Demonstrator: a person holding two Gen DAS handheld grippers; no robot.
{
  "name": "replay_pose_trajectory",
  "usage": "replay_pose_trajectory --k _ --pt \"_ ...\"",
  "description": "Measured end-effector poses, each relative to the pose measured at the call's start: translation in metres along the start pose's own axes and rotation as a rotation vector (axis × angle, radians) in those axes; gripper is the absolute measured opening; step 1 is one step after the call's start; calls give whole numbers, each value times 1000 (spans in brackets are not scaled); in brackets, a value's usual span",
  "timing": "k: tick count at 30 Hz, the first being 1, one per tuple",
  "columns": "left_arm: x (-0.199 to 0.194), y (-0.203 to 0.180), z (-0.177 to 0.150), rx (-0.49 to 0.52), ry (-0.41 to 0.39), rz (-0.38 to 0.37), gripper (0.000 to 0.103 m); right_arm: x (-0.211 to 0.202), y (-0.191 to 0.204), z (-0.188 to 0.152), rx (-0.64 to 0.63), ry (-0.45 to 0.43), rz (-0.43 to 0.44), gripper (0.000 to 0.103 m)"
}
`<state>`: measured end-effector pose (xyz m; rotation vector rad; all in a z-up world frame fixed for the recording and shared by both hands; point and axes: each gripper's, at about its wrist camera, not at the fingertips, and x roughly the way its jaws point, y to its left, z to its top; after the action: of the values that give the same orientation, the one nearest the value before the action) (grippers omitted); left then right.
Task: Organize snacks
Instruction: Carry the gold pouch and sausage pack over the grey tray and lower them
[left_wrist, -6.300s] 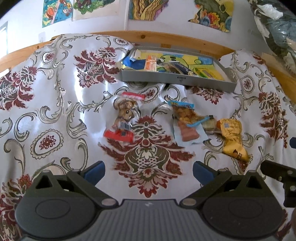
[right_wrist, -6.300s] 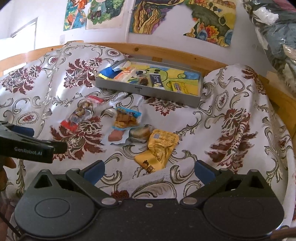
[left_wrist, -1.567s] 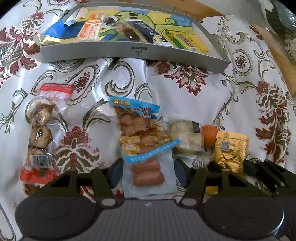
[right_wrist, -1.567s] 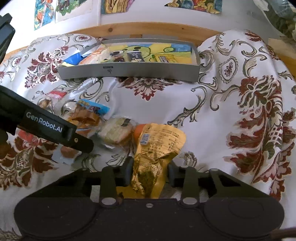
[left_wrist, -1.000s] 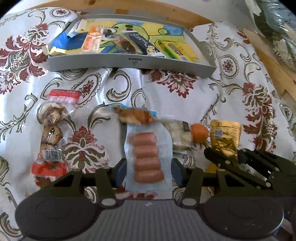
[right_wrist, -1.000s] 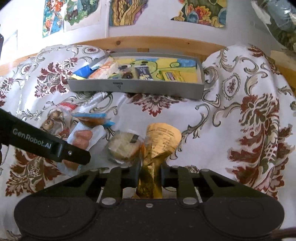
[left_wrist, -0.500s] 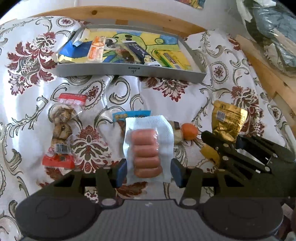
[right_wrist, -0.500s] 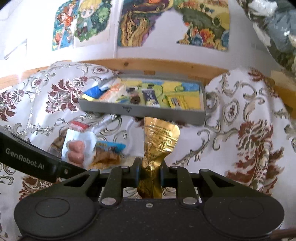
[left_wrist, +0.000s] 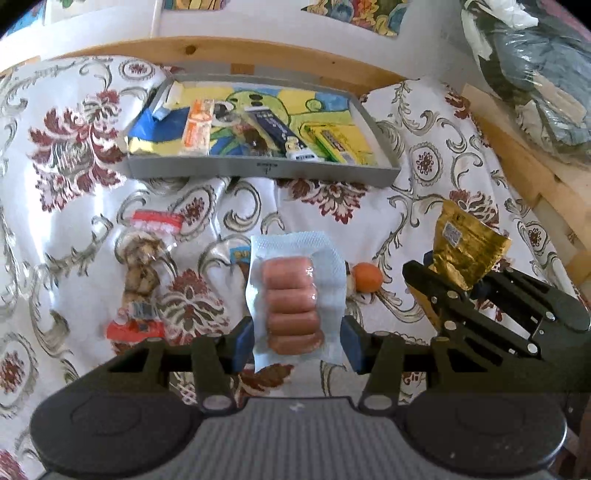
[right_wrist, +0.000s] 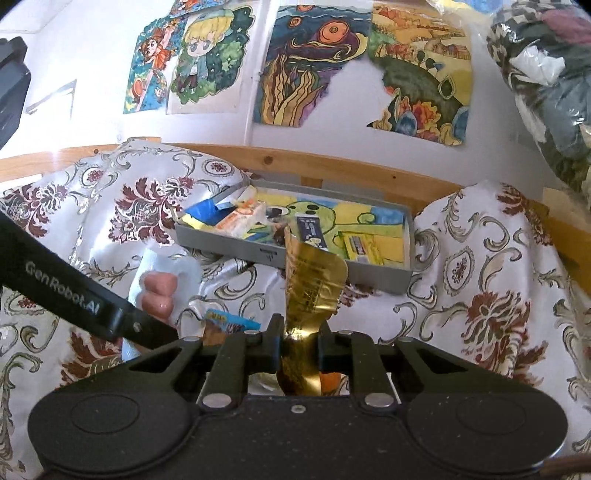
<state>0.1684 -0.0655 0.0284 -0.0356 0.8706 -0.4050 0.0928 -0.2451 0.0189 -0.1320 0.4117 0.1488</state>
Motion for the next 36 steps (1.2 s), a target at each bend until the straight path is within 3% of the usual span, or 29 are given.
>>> replay_pose_trajectory --k 7,17,25,30,36 --pt "-4 15 46 59 -41 12 55 10 -9 38 -45 -43 3 17" --pt "36 51 141 0 -196 16 55 110 -38 132 -86 -66 38 18" --pt "90 64 192 -87 -247 -11 55 197 -66 159 -43 107 54 18" --pt "123 65 193 -98 -200 -33 55 229 -72 150 -6 209 69 18" --pt "148 61 181 -91 -143 -43 55 244 -73 139 4 271 89 19"
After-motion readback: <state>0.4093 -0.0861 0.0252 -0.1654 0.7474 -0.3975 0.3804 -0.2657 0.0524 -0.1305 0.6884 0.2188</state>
